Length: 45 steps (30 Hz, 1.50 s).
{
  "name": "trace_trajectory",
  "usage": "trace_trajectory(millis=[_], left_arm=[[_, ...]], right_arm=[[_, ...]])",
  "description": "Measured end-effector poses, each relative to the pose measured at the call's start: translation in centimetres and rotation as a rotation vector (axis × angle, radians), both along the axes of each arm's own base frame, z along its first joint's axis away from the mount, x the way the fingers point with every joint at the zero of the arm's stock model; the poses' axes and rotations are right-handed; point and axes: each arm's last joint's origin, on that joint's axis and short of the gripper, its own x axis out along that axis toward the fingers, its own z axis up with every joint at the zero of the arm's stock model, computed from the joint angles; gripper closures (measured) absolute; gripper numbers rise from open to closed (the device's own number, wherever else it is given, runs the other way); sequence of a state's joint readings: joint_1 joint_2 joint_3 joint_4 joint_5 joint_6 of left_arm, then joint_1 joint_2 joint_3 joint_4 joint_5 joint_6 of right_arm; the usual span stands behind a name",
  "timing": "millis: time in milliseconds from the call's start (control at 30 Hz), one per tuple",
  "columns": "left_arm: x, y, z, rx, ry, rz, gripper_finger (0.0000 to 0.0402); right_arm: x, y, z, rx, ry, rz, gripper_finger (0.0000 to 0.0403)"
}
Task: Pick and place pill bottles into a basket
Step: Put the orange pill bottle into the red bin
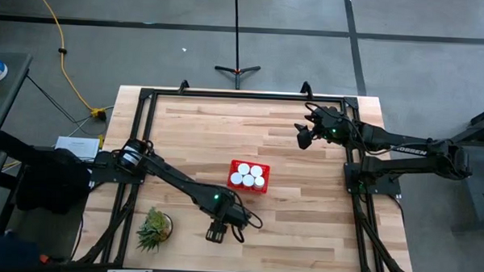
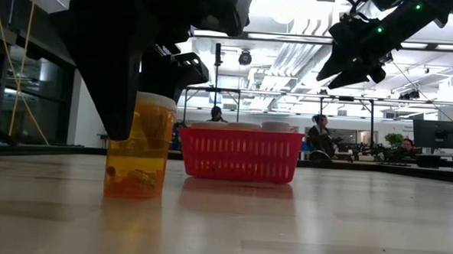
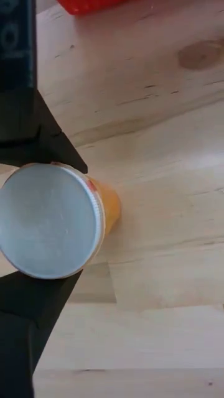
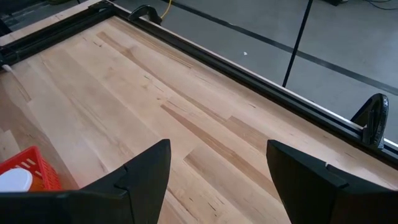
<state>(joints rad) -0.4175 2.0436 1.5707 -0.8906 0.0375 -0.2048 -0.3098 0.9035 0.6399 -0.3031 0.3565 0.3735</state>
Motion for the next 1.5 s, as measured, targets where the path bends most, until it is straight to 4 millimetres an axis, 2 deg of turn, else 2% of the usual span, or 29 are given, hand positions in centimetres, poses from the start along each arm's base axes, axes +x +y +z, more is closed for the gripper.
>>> trace_trajectory(millis=[167,367,533,600,733,900,1033,1233,1333,1433,1500], left_arm=[[0.2,0.4,0.0,-0.003,0.003,0.005,0.0157],[0.1,1.6,-0.1,0.016,0.05,0.015,0.0128],[-0.1,3.3,0.0,0.045,0.121,0.006,0.0159],[0.0,3.9,0.3,0.046,0.131,0.004,0.0159],[0.7,4.6,1.7,0.043,0.108,-0.018,0.0159],[1.6,5.1,4.2,0.058,0.058,-0.059,0.014],[1.9,5.8,6.1,0.07,0.044,-0.072,0.0158],[2.4,7.9,8.9,0.112,0.019,-0.06,0.016],[2.6,9.2,9.9,0.128,0.007,-0.055,0.0148],[2.6,10.5,10.4,0.134,0.023,-0.046,0.014],[2.4,11.2,10.4,0.144,0.05,-0.041,0.0149]], right_arm=[[0.0,0.0,0.0,0.0,0.0,0.0,0.0147],[0.0,0.0,0.0,0.002,-0.001,-0.001,0.0147],[0.0,0.0,0.0,0.003,-0.002,-0.002,0.0147],[0.0,0.0,0.0,0.003,-0.001,-0.001,0.0147],[0.0,0.0,0.0,0.003,0.0,-0.001,0.0147],[0.0,0.0,-0.1,0.01,-0.001,-0.005,0.0147],[0.0,0.0,-0.1,0.01,0.0,-0.005,0.0147],[0.0,0.0,-0.1,0.01,0.0,-0.005,0.0147],[0.0,0.0,-0.1,0.01,0.0,-0.006,0.0147],[0.0,0.0,-0.1,0.01,0.0,-0.006,0.0147],[0.0,0.0,-0.1,0.01,0.0,-0.006,0.0147]])
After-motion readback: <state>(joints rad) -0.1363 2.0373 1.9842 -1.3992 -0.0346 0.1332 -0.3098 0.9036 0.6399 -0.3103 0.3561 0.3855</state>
